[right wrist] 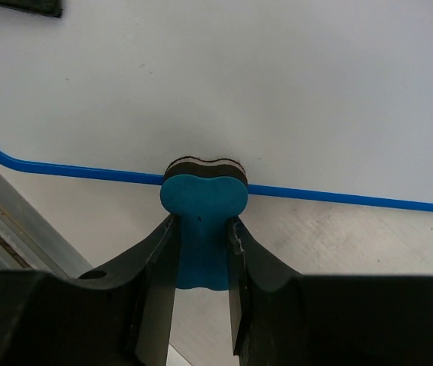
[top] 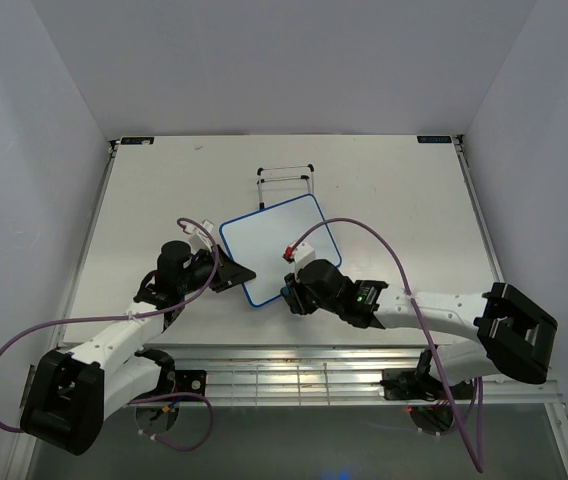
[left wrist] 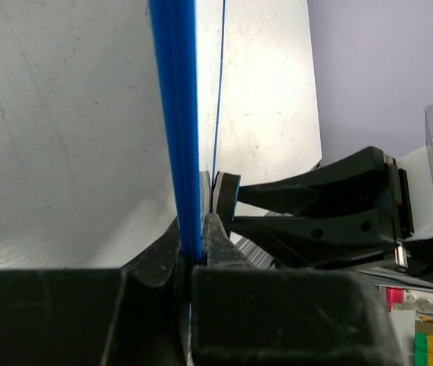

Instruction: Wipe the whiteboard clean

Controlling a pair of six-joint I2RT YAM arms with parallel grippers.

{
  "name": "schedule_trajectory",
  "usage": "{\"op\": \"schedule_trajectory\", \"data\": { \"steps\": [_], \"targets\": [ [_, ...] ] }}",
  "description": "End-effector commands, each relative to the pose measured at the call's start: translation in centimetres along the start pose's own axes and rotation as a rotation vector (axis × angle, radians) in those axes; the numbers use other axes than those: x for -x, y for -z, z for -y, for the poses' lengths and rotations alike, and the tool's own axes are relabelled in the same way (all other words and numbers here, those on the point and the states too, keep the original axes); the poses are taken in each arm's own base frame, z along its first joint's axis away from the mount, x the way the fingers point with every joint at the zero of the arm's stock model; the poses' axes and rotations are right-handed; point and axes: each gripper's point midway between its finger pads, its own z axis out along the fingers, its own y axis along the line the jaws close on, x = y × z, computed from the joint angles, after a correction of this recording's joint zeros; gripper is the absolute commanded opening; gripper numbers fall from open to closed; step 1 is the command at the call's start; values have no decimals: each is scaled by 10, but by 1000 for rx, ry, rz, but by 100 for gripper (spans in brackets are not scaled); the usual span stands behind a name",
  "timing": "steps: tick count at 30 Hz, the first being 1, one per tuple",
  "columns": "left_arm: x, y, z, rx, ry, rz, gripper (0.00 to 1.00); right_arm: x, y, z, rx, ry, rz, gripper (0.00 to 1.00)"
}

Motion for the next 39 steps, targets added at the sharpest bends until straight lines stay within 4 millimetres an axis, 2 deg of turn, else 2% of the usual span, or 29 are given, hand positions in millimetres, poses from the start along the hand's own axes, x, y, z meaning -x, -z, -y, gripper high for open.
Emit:
{"op": "schedule_trajectory", "data": {
  "steps": [1, 6, 11, 13, 19, 25, 29, 31, 33, 36, 37, 39],
  "targets": [
    [-12, 2, 13, -44, -9, -69, 0, -30, -2, 30, -104, 24, -119, 8],
    [-15, 0, 13, -48, -19, -87, 0, -25, 3, 47, -184, 15, -116, 8],
    [-16, -2, 14, -50, -28, -99, 0, -6, 3, 51, -210, 40, -99, 8],
    [-18, -2, 15, -53, -35, -104, 0, 1, 2, 41, -163, 54, -97, 8],
    [-19, -4, 16, -53, -61, -105, 0, 4, 1, -4, 8, 116, -99, 8],
    [-17, -6, 21, -62, -97, -101, 0, 9, 7, -34, 95, 130, -85, 8],
    [-14, -7, 22, -60, -102, -94, 0, 9, 9, -43, 107, 140, -102, 8],
    [-14, -7, 22, -59, -102, -93, 0, 6, 9, -41, 97, 138, -108, 8],
    [-14, -7, 22, -57, -103, -93, 0, 2, 7, -31, 49, 134, -110, 8],
    [-15, -7, 21, -54, -99, -98, 0, -10, 3, -5, -16, 108, -138, 8],
    [-15, -7, 21, -55, -102, -97, 0, -10, 1, 12, -56, 84, -141, 8],
    [-16, -6, 20, -54, -103, -102, 0, -16, 1, 32, -93, 53, -157, 8]
  ]
}}
